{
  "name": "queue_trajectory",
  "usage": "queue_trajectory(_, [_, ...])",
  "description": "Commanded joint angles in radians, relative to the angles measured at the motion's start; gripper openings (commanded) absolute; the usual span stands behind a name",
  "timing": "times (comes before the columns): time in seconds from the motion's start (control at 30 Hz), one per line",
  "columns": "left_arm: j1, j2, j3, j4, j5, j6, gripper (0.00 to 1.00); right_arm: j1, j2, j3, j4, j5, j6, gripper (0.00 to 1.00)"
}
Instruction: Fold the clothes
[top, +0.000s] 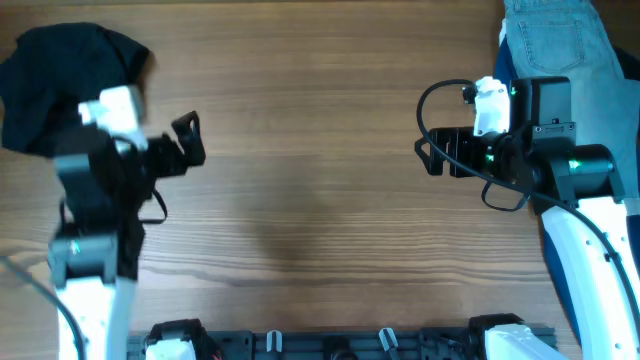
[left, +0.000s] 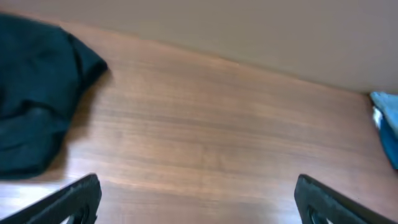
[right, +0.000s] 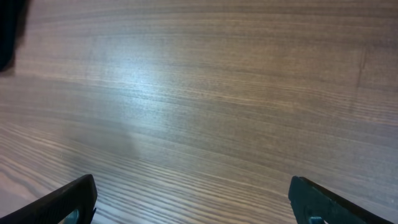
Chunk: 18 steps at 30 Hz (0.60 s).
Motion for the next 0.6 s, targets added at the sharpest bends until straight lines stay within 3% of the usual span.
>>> queue_trajectory(0.0, [-0.005,0.156,0.165,-0.103,0.173,-0.009,1.00,-0.007,0.000,0.042,-0.013,0.042,0.026,1.00])
queue_trajectory(0.1, [-0.005,0.201,0.175,-0.114,0.247,-0.009,1.00,-0.040,0.019,0.099,-0.058,0.070,0.039,1.00])
queue_trajectory(0.27, [-0.005,0.219,0.175,-0.150,0.251,-0.009,1.00,-0.132,0.074,0.228,-0.152,0.080,0.041,1.00])
queue_trajectory(0.57, [-0.042,0.219,0.175,-0.196,0.249,-0.005,1.00,-0.232,0.331,0.535,-0.412,0.104,0.042,1.00])
